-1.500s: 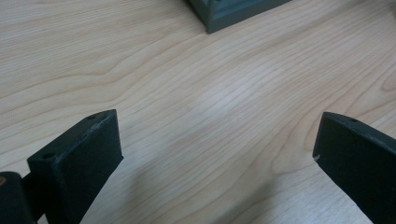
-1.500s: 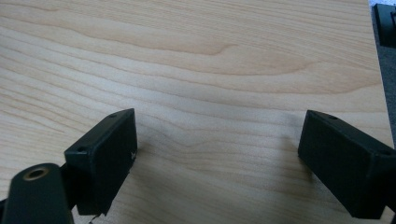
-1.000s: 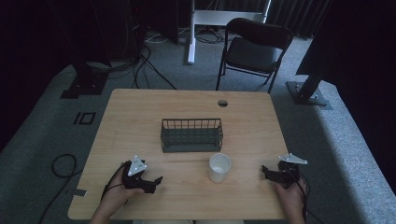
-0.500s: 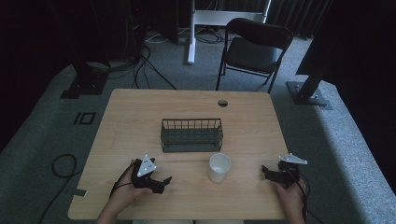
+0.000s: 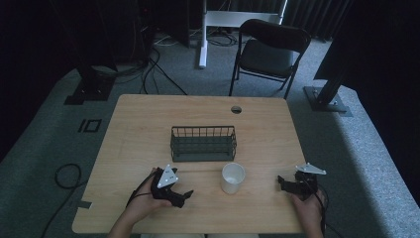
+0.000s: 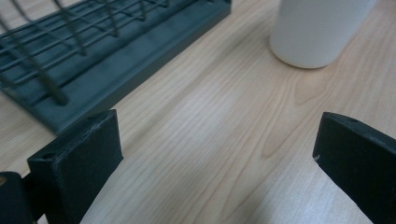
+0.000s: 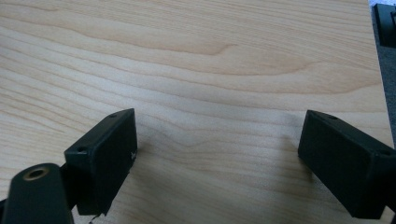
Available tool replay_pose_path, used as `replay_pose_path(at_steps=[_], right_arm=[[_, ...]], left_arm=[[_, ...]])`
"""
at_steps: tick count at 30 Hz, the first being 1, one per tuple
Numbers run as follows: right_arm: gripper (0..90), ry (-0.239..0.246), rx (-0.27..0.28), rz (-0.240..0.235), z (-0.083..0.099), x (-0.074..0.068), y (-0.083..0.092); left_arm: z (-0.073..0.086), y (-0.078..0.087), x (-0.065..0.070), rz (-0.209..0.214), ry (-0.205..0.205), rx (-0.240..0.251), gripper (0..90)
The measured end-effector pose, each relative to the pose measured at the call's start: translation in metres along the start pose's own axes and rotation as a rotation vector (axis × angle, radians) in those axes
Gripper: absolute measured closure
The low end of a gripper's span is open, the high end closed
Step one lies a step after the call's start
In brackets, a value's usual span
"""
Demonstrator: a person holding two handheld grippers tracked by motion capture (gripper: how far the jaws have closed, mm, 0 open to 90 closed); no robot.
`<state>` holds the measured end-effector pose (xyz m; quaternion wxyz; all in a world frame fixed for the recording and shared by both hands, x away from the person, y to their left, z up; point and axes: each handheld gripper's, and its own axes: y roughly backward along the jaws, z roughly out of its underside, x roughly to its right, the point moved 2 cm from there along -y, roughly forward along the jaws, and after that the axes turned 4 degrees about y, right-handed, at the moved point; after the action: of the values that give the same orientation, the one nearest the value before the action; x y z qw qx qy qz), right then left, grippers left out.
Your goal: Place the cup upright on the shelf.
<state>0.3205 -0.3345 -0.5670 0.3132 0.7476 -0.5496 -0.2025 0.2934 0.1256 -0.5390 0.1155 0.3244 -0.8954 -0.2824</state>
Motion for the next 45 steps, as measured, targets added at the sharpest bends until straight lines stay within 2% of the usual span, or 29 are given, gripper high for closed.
replay_pose_path(at_steps=[7,15,20,31,45], right_arm=[[11.3,0.0,0.0,0.0,0.0,0.0,0.0],[11.3,0.0,0.0,0.0,0.0,0.0,0.0],[11.3,0.0,0.0,0.0,0.0,0.0,0.0],[11.3,0.001,-0.001,0.0,0.0,0.0,0.0],[11.6,-0.001,0.0,-0.001,0.0,0.0,0.0]], left_arm=[[-0.006,-0.009,0.008,0.045,-0.004,0.011,1.5],[-0.014,-0.02,0.017,0.087,-0.028,0.015,1.5],[-0.021,-0.026,0.023,0.104,-0.056,0.003,1.5],[-0.031,-0.044,0.038,0.157,-0.08,-0.004,1.5],[-0.055,-0.062,0.05,0.188,-0.103,0.02,1.5]])
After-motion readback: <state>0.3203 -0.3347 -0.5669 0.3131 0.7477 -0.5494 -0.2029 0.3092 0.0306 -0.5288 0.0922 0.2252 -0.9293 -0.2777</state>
